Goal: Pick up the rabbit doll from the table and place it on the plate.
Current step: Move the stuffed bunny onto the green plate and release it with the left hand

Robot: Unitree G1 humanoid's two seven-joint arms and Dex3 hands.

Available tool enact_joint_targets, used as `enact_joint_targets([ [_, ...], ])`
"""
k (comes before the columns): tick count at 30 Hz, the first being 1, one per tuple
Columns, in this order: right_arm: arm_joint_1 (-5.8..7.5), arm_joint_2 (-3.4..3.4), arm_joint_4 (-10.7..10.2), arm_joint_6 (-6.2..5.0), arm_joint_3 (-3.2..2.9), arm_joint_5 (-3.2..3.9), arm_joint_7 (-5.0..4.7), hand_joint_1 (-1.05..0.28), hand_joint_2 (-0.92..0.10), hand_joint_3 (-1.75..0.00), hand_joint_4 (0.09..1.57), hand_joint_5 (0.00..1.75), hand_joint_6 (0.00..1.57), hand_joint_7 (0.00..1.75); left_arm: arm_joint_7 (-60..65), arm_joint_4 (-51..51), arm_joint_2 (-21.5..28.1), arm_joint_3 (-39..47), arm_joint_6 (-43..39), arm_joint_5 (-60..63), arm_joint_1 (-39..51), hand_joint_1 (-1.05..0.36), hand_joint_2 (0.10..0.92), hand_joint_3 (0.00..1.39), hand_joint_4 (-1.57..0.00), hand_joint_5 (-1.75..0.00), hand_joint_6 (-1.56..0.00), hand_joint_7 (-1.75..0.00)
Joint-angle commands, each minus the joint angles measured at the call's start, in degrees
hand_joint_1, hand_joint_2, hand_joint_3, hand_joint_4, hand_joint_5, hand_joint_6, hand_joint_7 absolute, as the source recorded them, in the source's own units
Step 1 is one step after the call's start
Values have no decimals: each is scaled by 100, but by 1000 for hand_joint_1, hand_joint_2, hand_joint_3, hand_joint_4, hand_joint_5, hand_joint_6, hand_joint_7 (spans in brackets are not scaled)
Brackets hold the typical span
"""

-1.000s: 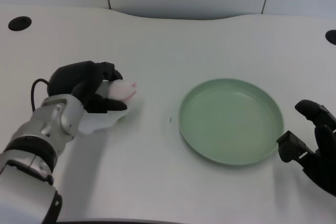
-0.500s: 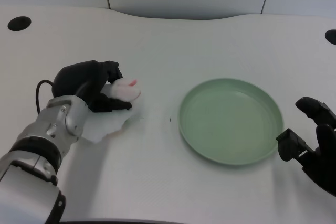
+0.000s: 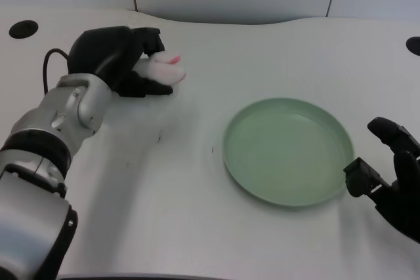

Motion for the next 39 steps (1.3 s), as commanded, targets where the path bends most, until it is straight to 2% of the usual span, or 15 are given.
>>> enact_joint_targets([
  [1, -26, -73, 78, -58, -59, 13, -31, -672, -921, -123, 591, 1746, 686, 1268, 44, -17, 96, -14, -123, 36, -185, -579, 914, 4, -807, -1689, -724, -1472],
  [5, -68, -52, 125, -69, -30, -33, -99, -671, -921, -135, 601, 1746, 687, 1295, -79, -30, -19, 26, -223, -40, -324, -594, 919, 4, -778, -1743, -675, -1565],
  [10, -92, -22, 179, -126, 1, -64, -106, -675, -921, -142, 610, 1746, 679, 1304, -155, -38, -177, 52, -265, -95, -411, -592, 920, 8, -773, -1746, -615, -1674],
  [15, -121, 72, 207, -224, 47, -67, -94, -673, -921, -151, 613, 1746, 679, 1307, -61, -78, -693, -8, -482, -75, -603, -605, 918, 6, -832, -1746, -604, -1739],
  [18, -112, 122, 167, -231, 64, -74, -151, -675, -921, -151, 614, 1746, 680, 1306, -114, -73, -956, -41, -540, -62, -677, -642, 921, 27, -841, -1746, -610, -1746],
  [22, -104, 176, 124, -217, 80, -39, -170, -677, -921, -151, 615, 1746, 678, 1304, -70, -70, -1179, -121, -551, -3, -719, -672, 921, 56, -832, -1746, -613, -1746],
  [25, -83, 220, 80, -309, 120, -75, -154, -674, -921, -175, 608, 1746, 668, 1323, -69, -73, -1364, -223, -555, 64, -737, -693, 921, 77, -815, -1746, -614, -1746],
  [28, -22, 283, -33, -313, 158, -68, -214, -672, -921, -166, 617, 1746, 655, 1369, -94, -70, -1606, -365, -572, 123, -719, -674, 921, 70, -819, -1746, -613, -1746],
  [31, 83, 366, -214, -348, 230, -85, -285, -680, -921, -171, 621, 1746, 638, 1424, -168, -61, -1827, -498, -539, 182, -686, -682, 921, 79, -816, -1746, -611, -1746],
  [35, 209, 468, -448, -283, 276, -19, -361, -676, -921, -158, 613, 1746, 647, 1384, -113, -55, -1950, -601, -617, 233, -617, -668, 921, 87, -803, -1746, -607, -1746],
  [37, 246, 511, -519, -256, 294, 20, -346, -671, -921, -155, 612, 1746, 652, 1362, -192, -44, -2002, -561, -634, 177, -579, -665, 921, 96, -808, -1746, -603, -1746],
  [39, 289, 561, -589, -315, 343, -15, -341, -675, -921, -158, 609, 1746, 653, 1355, -206, -37, -2067, -529, -663, 137, -522, -658, 921, 92, -817, -1746, -611, -1746],
])
